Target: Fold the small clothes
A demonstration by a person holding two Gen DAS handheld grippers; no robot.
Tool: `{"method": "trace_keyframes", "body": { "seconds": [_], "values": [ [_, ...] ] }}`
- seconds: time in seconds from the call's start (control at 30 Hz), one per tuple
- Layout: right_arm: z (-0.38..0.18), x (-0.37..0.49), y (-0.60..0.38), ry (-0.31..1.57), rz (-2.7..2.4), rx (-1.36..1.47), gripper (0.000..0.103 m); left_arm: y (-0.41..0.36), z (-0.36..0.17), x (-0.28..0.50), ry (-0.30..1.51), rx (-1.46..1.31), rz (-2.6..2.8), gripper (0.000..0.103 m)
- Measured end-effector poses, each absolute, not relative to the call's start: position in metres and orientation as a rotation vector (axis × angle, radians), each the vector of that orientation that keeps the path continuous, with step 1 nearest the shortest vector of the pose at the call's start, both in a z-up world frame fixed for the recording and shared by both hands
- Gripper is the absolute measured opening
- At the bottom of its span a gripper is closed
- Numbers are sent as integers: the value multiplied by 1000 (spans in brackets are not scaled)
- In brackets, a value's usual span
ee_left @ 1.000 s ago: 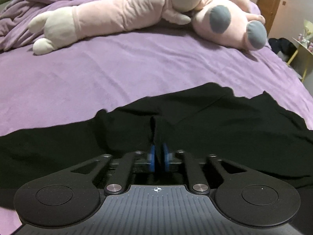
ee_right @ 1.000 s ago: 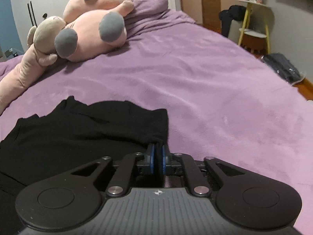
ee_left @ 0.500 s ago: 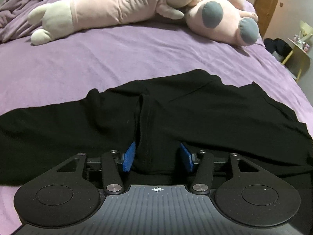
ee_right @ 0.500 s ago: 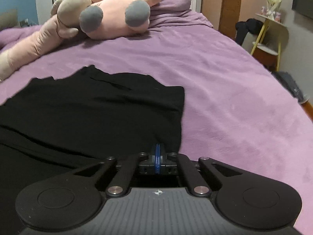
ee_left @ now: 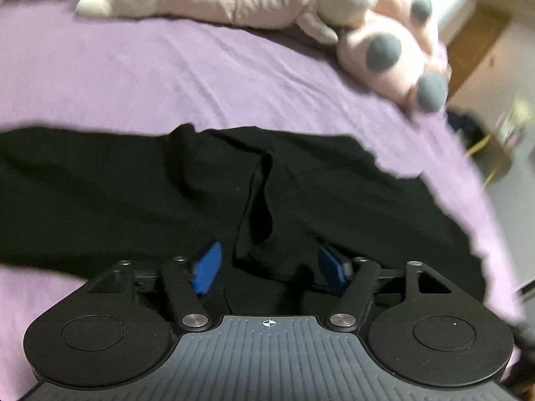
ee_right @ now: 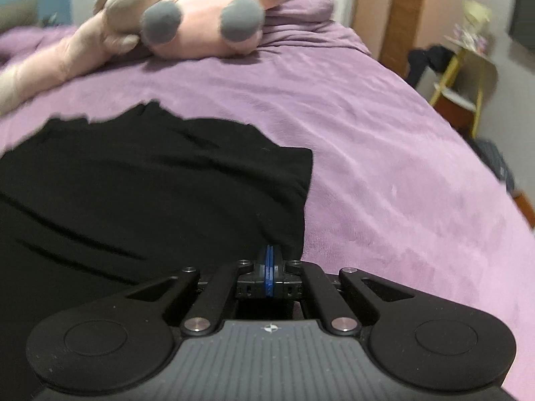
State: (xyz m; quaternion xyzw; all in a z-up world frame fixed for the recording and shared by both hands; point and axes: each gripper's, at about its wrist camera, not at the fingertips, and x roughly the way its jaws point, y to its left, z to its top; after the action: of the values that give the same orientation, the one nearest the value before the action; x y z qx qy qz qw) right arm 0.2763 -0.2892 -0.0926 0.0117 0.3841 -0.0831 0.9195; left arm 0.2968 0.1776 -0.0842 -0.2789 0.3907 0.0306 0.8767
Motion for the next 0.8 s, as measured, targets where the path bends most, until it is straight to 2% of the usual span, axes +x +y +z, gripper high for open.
{"method": "trace_keyframes", "body": {
  "seconds": [0.03,0.07,0.1,0.17,0.2,0.3,0.43,0.47,0.5,0.63,0.73,0.77,0.8],
  "values": [
    [-87,271,-288,789,-184,68,2,185,-82,289,801,-634,51,74],
    [-82,264,-287,785,-190,116,11,195,-80,279,782,-682,41,75],
    [-77,253,-284,776,-179,174,28,206,-76,265,758,-725,41,76],
    [-71,232,-276,754,-137,265,46,230,-69,236,708,-773,80,81],
    [-70,220,-271,753,-115,309,46,246,-66,217,673,-791,127,85],
    [-77,194,-260,767,-46,450,46,302,-66,168,610,-847,298,86],
    [-93,180,-254,813,-31,630,40,373,-78,117,553,-960,560,80],
    [-95,179,-254,821,-30,655,37,387,-83,108,526,-1005,592,76],
    [-96,180,-253,832,-31,676,34,402,-89,101,498,-1065,607,68],
    [-93,186,-252,846,-25,713,32,449,-120,86,372,-1354,594,51],
    [-92,183,-250,839,-20,732,32,468,-140,84,284,-1506,612,22],
    [-92,182,-249,840,-26,725,32,472,-144,85,289,-1523,619,6],
    [-93,180,-247,842,-31,719,32,473,-146,87,298,-1530,623,6]
  ]
}}
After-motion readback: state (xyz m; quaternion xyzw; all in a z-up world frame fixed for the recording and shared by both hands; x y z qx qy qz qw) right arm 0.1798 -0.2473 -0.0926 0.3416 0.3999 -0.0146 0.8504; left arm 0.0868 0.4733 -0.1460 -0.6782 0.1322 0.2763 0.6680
